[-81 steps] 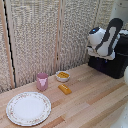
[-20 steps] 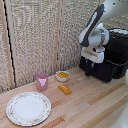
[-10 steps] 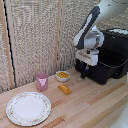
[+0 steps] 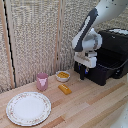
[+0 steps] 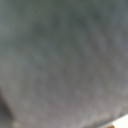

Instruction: Extend the gripper towards the air fryer handle. Grasp the air fryer handle and pull it to open the air fryer. Release the air fryer handle and move the gripper to the bread. Grasp the bread with the gripper and move it to the air fryer basket. Release the bread inside the air fryer and retract the gripper.

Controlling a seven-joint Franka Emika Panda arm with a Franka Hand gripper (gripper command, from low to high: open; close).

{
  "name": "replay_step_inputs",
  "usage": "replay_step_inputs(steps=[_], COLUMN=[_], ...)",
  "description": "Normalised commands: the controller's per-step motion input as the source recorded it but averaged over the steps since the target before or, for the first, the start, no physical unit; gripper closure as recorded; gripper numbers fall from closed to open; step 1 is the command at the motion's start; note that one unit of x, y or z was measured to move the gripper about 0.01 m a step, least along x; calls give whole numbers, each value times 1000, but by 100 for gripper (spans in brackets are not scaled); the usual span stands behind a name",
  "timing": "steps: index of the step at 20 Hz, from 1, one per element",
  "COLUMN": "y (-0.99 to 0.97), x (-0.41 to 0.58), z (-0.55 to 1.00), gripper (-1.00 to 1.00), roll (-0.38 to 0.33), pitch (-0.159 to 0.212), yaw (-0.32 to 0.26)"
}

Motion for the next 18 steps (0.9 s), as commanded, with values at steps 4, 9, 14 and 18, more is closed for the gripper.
replay_step_inputs(steps=[4, 9, 14, 18], y=[240, 325, 155, 97], x=[0, 50, 209, 77], z=[841, 935, 569, 267], gripper=[-100, -100, -100, -100], roll=[10, -9, 0, 0], pitch=[17, 9, 54, 69], yaw=[62, 145, 272, 332])
